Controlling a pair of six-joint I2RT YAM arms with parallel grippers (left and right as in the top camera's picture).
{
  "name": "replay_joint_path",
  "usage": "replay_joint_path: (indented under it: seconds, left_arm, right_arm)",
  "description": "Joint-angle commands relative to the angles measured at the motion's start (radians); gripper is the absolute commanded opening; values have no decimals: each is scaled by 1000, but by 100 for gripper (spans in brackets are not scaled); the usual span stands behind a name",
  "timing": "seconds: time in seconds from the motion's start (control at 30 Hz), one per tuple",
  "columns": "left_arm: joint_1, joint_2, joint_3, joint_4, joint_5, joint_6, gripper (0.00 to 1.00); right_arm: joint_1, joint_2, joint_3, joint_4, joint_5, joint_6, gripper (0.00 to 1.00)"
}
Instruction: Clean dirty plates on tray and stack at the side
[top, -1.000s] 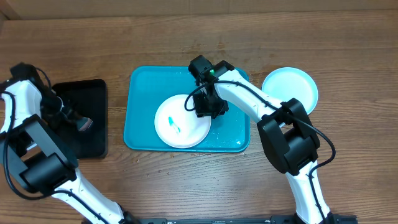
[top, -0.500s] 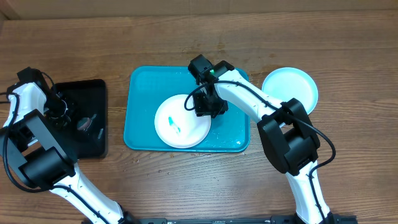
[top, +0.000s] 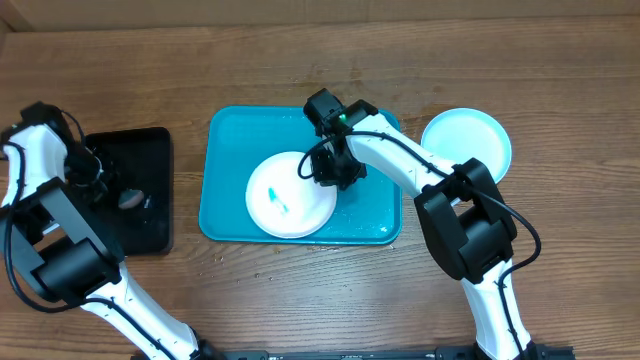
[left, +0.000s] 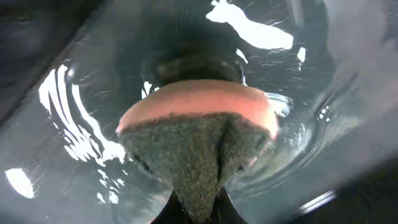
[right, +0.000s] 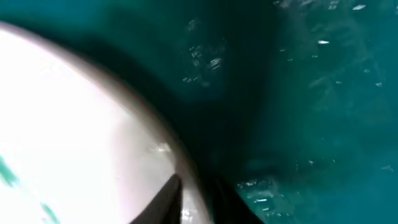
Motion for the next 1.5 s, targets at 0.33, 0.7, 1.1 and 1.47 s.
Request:
replay_joint_path:
  seconds: [0.33, 0.7, 1.1, 1.47]
  left_arm:
    - [-70, -26, 248, -313, 473, 305, 4]
    - [-365, -26, 235, -353, 468, 370, 4]
    - [-730, -25, 109, -211, 194, 134, 4]
    - [-832, -25, -98, 1, 60, -41, 14]
  right_arm:
    - [2, -11, -36, 112, 8, 52, 12]
    - [2, -11, -36, 139, 8, 53, 20]
    - [-26, -11, -36, 129, 8, 101, 20]
    - [-50, -11, -36, 108, 8, 101, 21]
